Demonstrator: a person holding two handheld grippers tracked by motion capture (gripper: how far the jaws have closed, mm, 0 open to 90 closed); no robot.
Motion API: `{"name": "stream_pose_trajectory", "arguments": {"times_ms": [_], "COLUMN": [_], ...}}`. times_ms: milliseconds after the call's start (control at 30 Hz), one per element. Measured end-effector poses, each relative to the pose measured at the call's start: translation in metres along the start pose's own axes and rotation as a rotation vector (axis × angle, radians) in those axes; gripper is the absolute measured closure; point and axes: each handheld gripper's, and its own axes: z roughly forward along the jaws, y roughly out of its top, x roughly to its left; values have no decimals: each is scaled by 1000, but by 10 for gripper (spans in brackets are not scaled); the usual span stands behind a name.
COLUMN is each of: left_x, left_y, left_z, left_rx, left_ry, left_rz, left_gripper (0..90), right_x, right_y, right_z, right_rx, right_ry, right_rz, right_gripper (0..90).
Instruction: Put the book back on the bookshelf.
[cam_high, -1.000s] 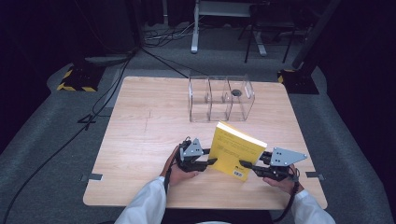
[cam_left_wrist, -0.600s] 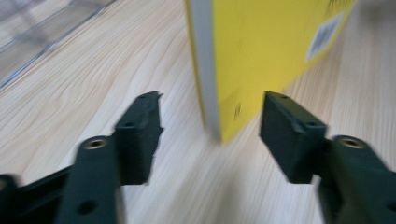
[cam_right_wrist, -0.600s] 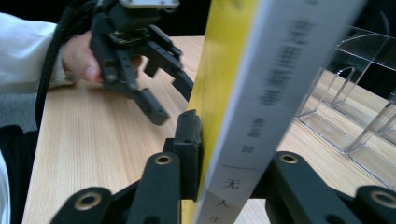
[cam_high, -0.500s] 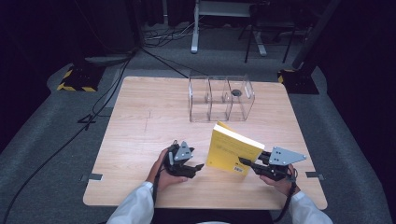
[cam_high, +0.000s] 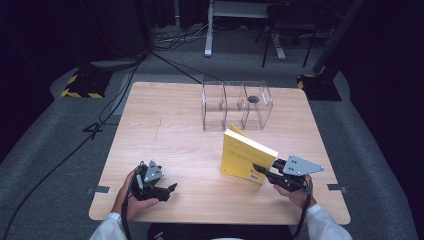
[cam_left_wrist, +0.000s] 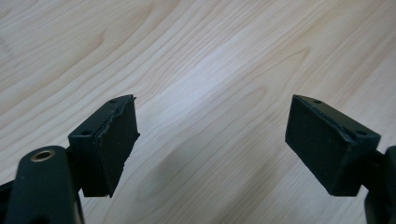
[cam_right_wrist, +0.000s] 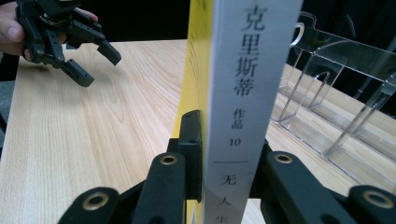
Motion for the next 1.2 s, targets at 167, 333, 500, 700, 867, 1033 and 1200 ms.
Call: {"name": "stream_pose_trajectory", "arguments": {"times_ms": [167, 333, 500, 700, 867, 1033, 1200], "left_x": [7, 10, 12, 13, 14, 13, 13], "left_y": [-9, -13, -16, -17, -17, -17, -17], "left_z": [0, 2, 7, 8, 8, 8, 9], "left_rx": [26, 19, 32, 30, 29, 28, 31], "left_ry": [28, 26, 21, 4, 6, 10, 12], "left_rz": [-46, -72, -69, -94, -108, -116, -116], "left_gripper": [177, 171, 168, 164, 159, 158, 155], "right_x": [1, -2, -6, -9, -12, -14, -18], "right_y": [5, 7, 14, 20, 27, 31, 34], "right_z": [6, 9, 12, 17, 24, 29, 33], "right_rx": [1, -5, -26, -41, -51, -55, -62], "right_ry": [-33, -50, -83, -113, -140, -152, -161], "right_rz": [-9, 8, 18, 20, 17, 20, 37], "right_gripper": [764, 764, 765, 764, 764, 764, 764]}}
